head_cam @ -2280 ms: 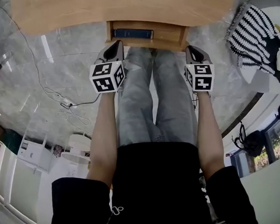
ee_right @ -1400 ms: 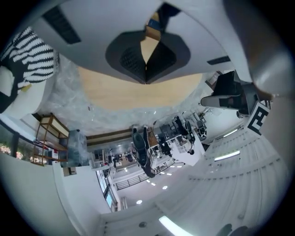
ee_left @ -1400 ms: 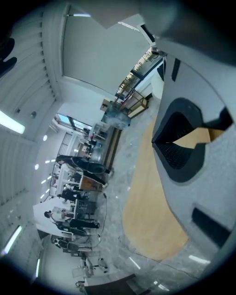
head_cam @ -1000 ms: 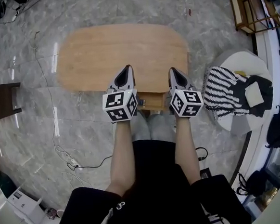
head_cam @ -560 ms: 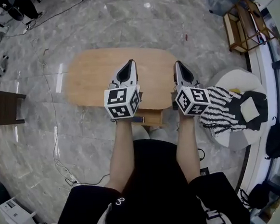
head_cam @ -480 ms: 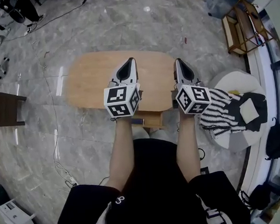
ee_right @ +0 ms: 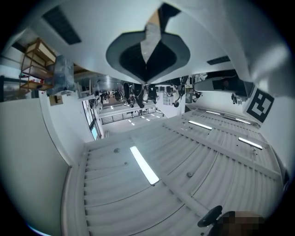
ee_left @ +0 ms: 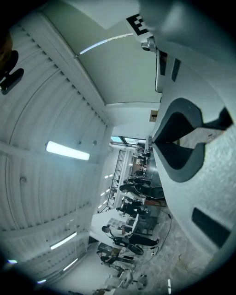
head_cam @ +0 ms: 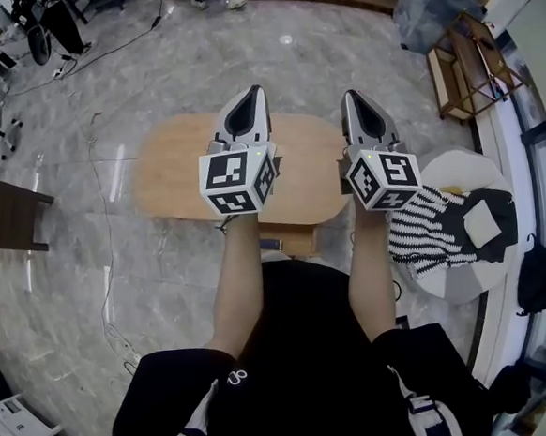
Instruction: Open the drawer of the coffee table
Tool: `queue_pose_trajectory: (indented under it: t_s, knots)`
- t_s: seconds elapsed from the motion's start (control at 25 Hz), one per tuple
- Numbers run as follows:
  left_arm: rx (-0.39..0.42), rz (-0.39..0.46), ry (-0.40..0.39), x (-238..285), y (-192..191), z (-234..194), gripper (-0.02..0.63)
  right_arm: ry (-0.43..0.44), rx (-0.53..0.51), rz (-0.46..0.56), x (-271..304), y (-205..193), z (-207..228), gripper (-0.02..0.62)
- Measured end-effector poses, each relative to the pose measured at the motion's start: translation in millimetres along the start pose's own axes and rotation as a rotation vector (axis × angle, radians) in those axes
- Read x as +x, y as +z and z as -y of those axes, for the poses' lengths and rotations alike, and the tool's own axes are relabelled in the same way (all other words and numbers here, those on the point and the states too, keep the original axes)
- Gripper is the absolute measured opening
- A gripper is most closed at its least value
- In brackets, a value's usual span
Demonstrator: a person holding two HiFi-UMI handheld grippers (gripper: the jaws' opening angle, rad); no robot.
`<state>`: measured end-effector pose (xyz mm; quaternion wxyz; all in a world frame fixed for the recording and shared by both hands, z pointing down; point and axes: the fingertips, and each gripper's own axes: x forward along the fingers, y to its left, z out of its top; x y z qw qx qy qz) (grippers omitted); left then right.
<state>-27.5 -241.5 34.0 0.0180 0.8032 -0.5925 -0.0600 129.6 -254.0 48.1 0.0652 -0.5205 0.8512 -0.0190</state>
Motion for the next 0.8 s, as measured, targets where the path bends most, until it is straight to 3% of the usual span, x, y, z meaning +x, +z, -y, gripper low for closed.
queue_pose_trajectory:
  t_s: [0.36, 0.8]
  knots:
    - [0.055, -0.005, 0.014, -6, 5, -5, 0.006, 0.000, -0.033, 0.003, 1, 6, -6, 0.011]
    - [0.048, 0.011, 0.031, -8, 3, -13, 0.006, 0.001, -0.039, -0.003, 5, 2, -7, 0.011]
